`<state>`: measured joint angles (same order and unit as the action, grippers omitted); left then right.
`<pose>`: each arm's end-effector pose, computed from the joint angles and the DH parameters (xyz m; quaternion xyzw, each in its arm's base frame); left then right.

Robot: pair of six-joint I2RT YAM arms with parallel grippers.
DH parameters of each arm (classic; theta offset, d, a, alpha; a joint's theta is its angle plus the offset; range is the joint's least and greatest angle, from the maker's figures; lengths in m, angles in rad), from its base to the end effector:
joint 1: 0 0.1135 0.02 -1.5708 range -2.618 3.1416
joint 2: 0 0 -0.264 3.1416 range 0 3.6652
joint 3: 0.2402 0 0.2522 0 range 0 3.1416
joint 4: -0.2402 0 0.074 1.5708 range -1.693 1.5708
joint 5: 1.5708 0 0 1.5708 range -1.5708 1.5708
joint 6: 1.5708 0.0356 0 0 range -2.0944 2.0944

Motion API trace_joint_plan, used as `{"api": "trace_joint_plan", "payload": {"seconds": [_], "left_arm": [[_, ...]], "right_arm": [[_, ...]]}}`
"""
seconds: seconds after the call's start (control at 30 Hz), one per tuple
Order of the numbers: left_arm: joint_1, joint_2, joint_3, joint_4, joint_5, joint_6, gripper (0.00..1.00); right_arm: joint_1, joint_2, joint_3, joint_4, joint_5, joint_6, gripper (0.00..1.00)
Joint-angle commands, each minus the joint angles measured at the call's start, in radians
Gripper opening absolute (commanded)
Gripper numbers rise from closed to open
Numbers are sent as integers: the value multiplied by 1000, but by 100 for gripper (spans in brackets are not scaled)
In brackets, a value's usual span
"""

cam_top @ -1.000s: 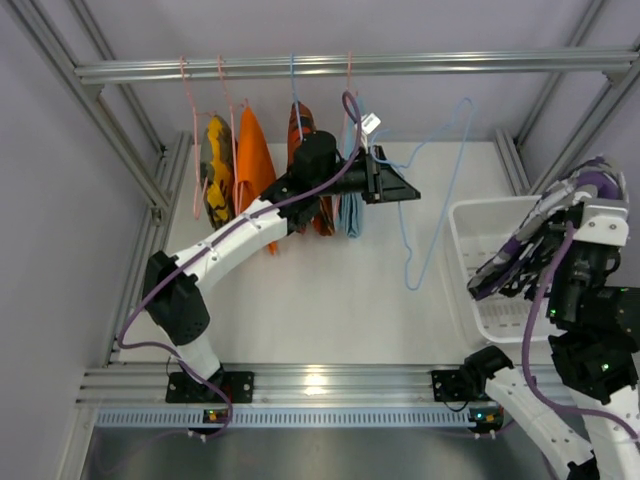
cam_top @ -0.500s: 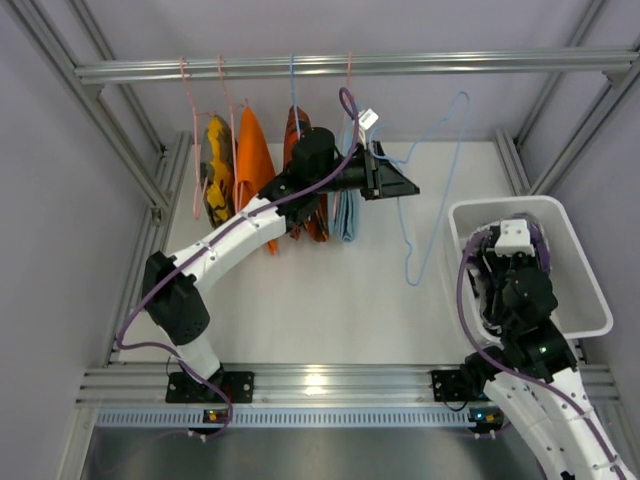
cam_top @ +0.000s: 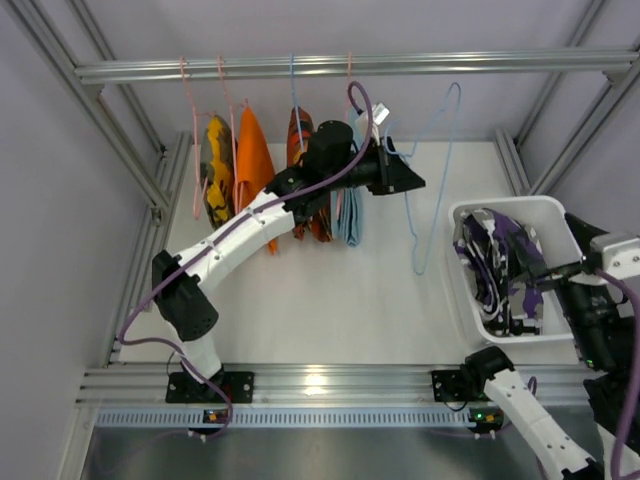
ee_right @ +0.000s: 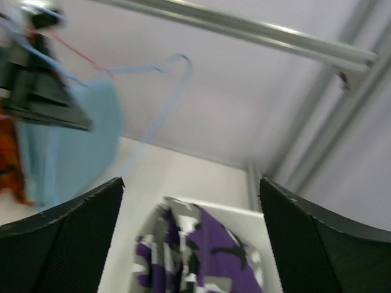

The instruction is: Remove the trousers from the hanger

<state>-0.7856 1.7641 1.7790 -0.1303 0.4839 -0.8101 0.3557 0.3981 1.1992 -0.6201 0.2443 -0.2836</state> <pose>0.2849 -0.3084 0.4241 0.1505 0.7269 -0.5872 0.3228 0.0131 -0.0043 0.4530 -0.1108 0.6328 -0.0505 0.7647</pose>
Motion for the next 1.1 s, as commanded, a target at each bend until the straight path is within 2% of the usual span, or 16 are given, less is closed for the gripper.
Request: {"api": "trace_joint_plan", "payload": {"seconds": [0.0, 0.03, 0.07, 0.1, 0.17, 0.2, 0.27, 0.37, 0.53, 0.77, 0.93, 0.97, 1.07], "left_arm": [[-55, 38, 103, -92, -140, 55, 0], [-82, 49, 127, -159, -227, 46, 0], [-101, 61, 217, -229, -304, 40, 0], [-137, 98, 265, -343, -414, 46, 0], [-162, 121, 328, -400, -471, 39, 0], [-171, 129, 356, -420, -514, 26, 0], [-193, 124, 362, -437, -563, 9, 0], [-213, 117, 365, -442, -599, -21, 0], [-228, 104, 375, -434, -587, -43, 0], [-233, 92, 376, -420, -554, -52, 0], [-239, 83, 375, -407, -555, -52, 0], [-239, 81, 375, -405, -551, -51, 0], [-239, 75, 370, -396, -542, -49, 0]], "right_arm": [[-9, 2, 53, -154, -409, 93, 87], [-11, 11, 46, -167, -530, 103, 84], [-11, 30, 36, -174, -580, 113, 81], [-11, 39, 2, -171, -617, 124, 73], [-11, 57, -36, -126, -670, 167, 69], [-11, 67, -65, -71, -689, 173, 63], [-11, 103, -85, -17, -698, 195, 61], [-11, 171, -95, 46, -665, 222, 57], [-8, 211, -144, 137, -683, 233, 58], [-8, 264, -200, 207, -626, 239, 56], [-4, 318, -199, 270, -629, 270, 41], [-6, 330, -201, 287, -635, 276, 35], [-6, 352, -205, 309, -637, 313, 29]]}}
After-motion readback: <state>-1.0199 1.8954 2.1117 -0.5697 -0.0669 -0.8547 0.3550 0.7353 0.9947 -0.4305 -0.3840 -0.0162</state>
